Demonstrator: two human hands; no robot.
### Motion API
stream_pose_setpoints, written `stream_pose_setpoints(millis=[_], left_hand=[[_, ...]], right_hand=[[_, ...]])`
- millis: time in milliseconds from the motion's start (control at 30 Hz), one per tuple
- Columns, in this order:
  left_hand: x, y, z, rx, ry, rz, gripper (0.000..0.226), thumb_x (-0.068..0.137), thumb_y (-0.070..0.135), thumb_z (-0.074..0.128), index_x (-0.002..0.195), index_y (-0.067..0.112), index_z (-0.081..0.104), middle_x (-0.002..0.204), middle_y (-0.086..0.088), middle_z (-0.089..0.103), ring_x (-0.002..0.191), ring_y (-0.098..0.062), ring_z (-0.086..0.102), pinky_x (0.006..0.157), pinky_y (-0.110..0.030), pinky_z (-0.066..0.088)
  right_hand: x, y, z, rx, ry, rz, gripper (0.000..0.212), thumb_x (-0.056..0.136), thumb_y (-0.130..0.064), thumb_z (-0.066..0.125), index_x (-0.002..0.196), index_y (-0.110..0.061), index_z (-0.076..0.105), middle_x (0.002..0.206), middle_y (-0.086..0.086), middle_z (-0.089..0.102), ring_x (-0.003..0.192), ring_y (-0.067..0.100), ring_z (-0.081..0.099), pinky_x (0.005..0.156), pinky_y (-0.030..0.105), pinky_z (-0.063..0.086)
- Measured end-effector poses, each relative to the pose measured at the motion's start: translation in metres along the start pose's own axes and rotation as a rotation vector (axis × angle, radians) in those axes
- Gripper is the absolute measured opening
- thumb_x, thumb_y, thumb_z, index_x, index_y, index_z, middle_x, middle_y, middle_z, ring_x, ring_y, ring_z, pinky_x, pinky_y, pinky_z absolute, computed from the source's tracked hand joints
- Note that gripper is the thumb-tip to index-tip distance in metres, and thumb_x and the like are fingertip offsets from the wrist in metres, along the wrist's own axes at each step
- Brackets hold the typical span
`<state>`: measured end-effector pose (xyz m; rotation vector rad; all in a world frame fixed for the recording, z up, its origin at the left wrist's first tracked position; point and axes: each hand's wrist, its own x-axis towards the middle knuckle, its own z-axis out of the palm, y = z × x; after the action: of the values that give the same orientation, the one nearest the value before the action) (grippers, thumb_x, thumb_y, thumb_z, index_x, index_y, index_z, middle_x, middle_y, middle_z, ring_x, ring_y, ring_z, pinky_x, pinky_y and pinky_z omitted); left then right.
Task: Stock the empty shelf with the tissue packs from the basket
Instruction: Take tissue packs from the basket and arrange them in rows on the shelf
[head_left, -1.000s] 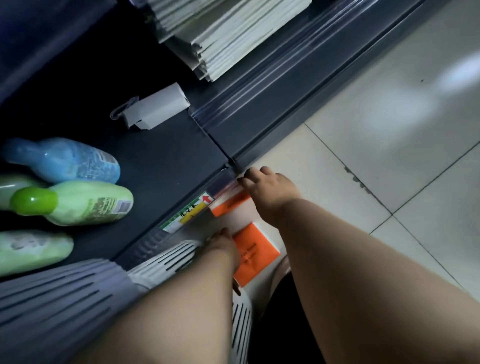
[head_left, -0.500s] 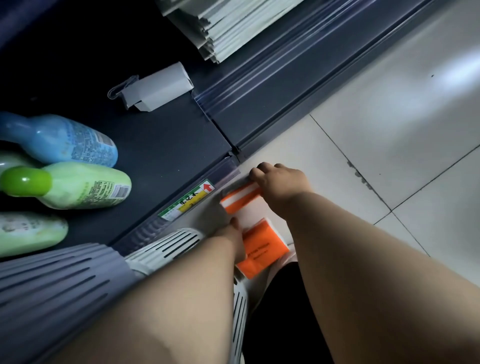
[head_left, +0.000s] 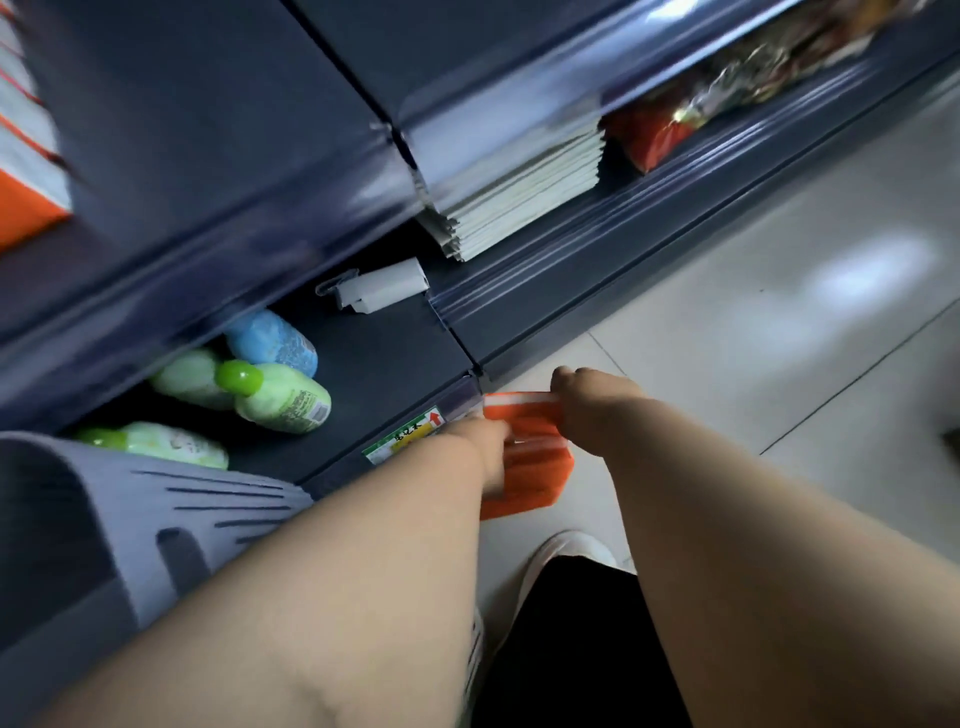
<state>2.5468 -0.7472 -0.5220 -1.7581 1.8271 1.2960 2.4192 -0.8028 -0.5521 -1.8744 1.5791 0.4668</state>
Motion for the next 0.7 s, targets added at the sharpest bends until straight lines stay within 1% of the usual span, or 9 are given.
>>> stream_pose_setpoints(millis=[33,100,133,200,267,400,500,633,700], left_hand=[[-0.002,-0.004,0.000,-0.037,0.082,-0.063,0.042,0.093,0.009,0.052,0.134,0.005,0.042,0.138,-0.020,0.042,0.109,-0.020,0.057,0.064,-0.011,0.045],[-0.026,0.000,-0.011,0.024,0.211,-0.029,0.045,0.085,0.017,0.061,0.129,0.020,0.048,0.130,-0.010,0.045,0.115,-0.029,0.051,0.089,-0.023,0.043],[-0.033,0.000,-0.014,0.041,0.253,0.004,0.045,0.082,0.017,0.064,0.124,0.022,0.051,0.124,-0.007,0.046,0.111,-0.027,0.052,0.090,-0.024,0.041],[-0.049,0.005,-0.018,-0.009,0.313,0.034,0.040,0.077,0.015,0.066,0.115,0.023,0.055,0.112,-0.003,0.045,0.103,-0.025,0.053,0.080,-0.023,0.040],[-0.077,0.015,-0.027,-0.051,0.395,0.074,0.038,0.075,0.010,0.064,0.109,0.024,0.058,0.105,0.001,0.042,0.098,-0.024,0.053,0.077,-0.023,0.040],[-0.128,0.037,-0.040,-0.083,0.533,0.181,0.042,0.073,0.006,0.061,0.111,0.024,0.059,0.110,-0.001,0.045,0.100,-0.022,0.051,0.089,-0.029,0.044],[-0.168,0.048,-0.048,-0.096,0.621,0.261,0.038,0.075,0.008,0.060,0.109,0.025,0.058,0.110,0.001,0.047,0.102,-0.020,0.052,0.089,-0.026,0.042],[-0.224,0.050,-0.060,-0.121,0.761,0.321,0.038,0.074,0.010,0.060,0.108,0.028,0.059,0.108,0.005,0.046,0.102,-0.018,0.052,0.084,-0.021,0.039],[-0.250,0.044,-0.064,-0.130,0.829,0.331,0.040,0.074,0.010,0.061,0.109,0.028,0.059,0.110,0.004,0.047,0.104,-0.018,0.052,0.087,-0.021,0.039]], right_hand=[[-0.008,0.003,-0.008,0.005,0.028,-0.015,0.031,0.093,-0.026,0.044,0.122,-0.016,0.049,0.116,0.008,0.058,0.099,0.027,0.055,0.075,0.027,0.035],[-0.035,0.010,-0.023,0.034,0.106,-0.031,0.028,0.088,-0.027,0.049,0.115,-0.018,0.052,0.111,0.007,0.059,0.093,0.025,0.054,0.075,0.026,0.036],[-0.046,0.014,-0.029,0.059,0.125,-0.029,0.028,0.086,-0.027,0.050,0.113,-0.018,0.052,0.111,0.007,0.059,0.089,0.024,0.051,0.075,0.026,0.035],[-0.068,0.020,-0.040,0.101,0.159,-0.017,0.034,0.083,-0.024,0.054,0.116,-0.019,0.050,0.112,0.007,0.057,0.086,0.021,0.047,0.075,0.026,0.035],[-0.095,0.018,-0.055,0.125,0.205,-0.028,0.047,0.081,-0.022,0.058,0.126,-0.021,0.045,0.118,0.008,0.054,0.093,0.023,0.051,0.078,0.027,0.038],[-0.147,0.001,-0.093,0.127,0.350,-0.091,0.054,0.076,-0.029,0.065,0.126,-0.021,0.048,0.118,0.007,0.055,0.105,0.027,0.055,0.086,0.030,0.043],[-0.189,-0.017,-0.117,0.176,0.477,-0.131,0.046,0.074,-0.036,0.066,0.116,-0.022,0.055,0.109,0.003,0.059,0.090,0.020,0.052,0.077,0.026,0.038],[-0.241,-0.046,-0.145,0.204,0.582,-0.181,0.044,0.072,-0.026,0.064,0.115,-0.023,0.057,0.101,0.001,0.059,0.076,0.017,0.054,0.067,0.024,0.041],[-0.261,-0.063,-0.156,0.201,0.609,-0.217,0.047,0.072,-0.023,0.065,0.118,-0.021,0.057,0.109,0.006,0.062,0.091,0.023,0.058,0.074,0.024,0.041]])
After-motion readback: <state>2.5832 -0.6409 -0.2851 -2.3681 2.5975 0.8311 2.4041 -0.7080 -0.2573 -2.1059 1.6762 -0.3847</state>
